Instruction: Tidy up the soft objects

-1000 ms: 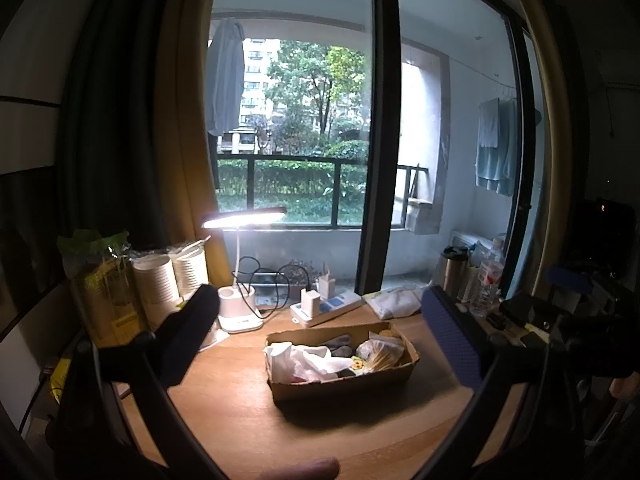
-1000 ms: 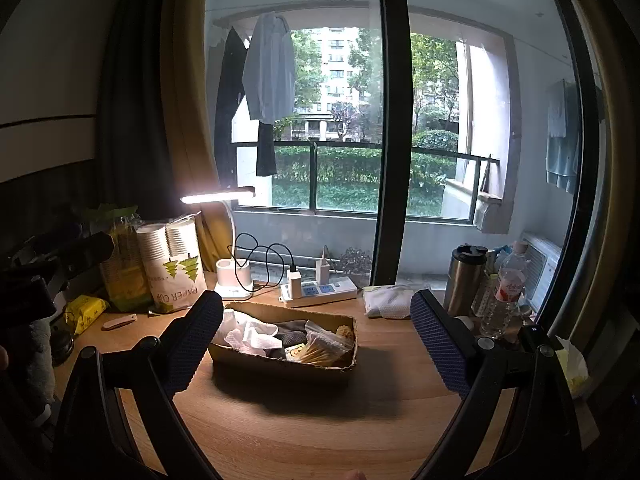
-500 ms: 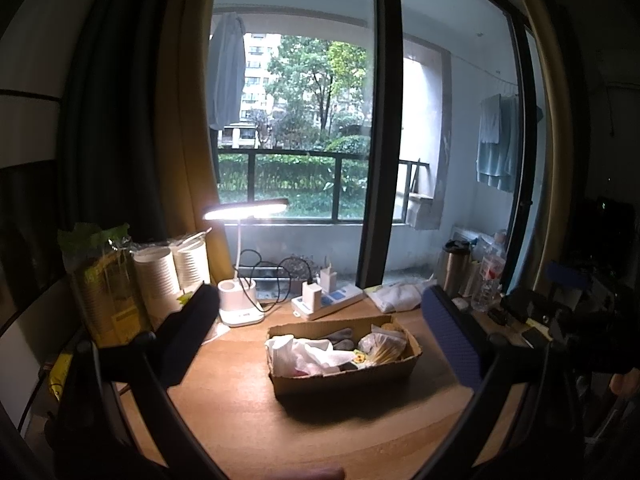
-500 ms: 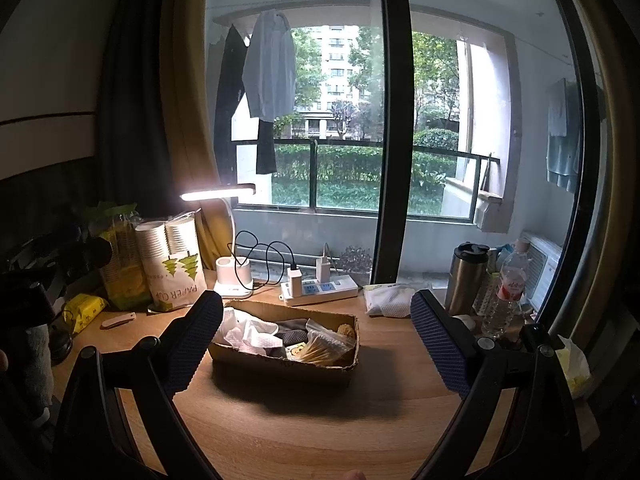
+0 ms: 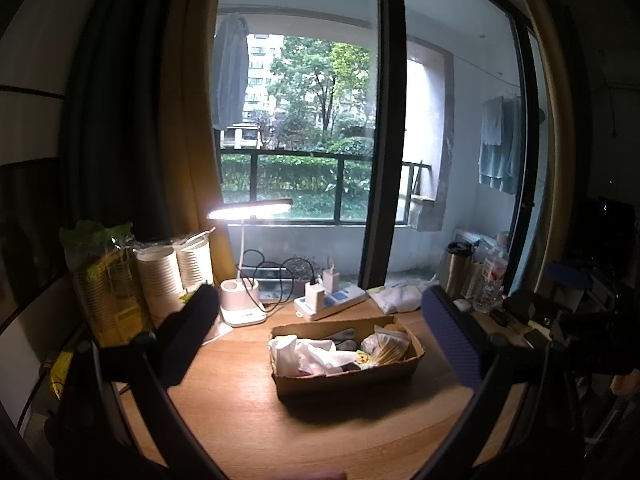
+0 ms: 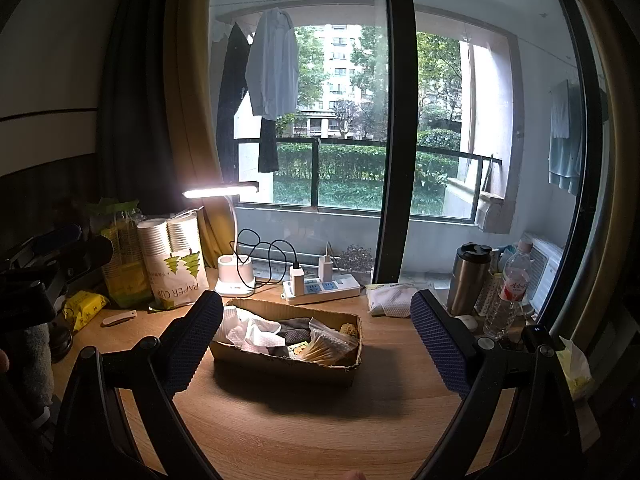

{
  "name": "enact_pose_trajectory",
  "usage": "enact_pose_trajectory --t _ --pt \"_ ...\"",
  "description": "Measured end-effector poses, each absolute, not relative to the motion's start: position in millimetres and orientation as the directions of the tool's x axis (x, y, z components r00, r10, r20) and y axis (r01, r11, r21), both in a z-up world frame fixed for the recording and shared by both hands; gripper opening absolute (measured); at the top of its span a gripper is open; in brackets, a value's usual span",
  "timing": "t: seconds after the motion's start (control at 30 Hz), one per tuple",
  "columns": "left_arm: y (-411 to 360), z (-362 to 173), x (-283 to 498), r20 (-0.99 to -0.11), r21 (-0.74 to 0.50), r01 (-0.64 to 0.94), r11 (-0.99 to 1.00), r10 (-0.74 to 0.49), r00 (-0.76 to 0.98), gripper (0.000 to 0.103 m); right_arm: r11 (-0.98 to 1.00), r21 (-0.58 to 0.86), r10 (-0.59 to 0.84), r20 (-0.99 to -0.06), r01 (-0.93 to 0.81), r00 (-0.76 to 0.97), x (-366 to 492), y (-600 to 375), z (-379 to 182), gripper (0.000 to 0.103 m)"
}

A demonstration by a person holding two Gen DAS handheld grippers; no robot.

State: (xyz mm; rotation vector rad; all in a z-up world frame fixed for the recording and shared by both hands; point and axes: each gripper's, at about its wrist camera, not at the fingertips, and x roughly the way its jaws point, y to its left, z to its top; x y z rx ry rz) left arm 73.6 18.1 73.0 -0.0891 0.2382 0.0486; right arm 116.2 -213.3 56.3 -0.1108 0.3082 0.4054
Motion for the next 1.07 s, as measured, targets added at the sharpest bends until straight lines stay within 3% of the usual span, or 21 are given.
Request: enact_pose_trajectory --t 1.07 --pt "9.4 68.6 81.4 -0.256 -0.060 -0.048 0.997 0.031 0.966 0.102 0.913 -0.042 0.371 -0.332 -0.407 0.867 120.4 -212.9 48.6 0.097"
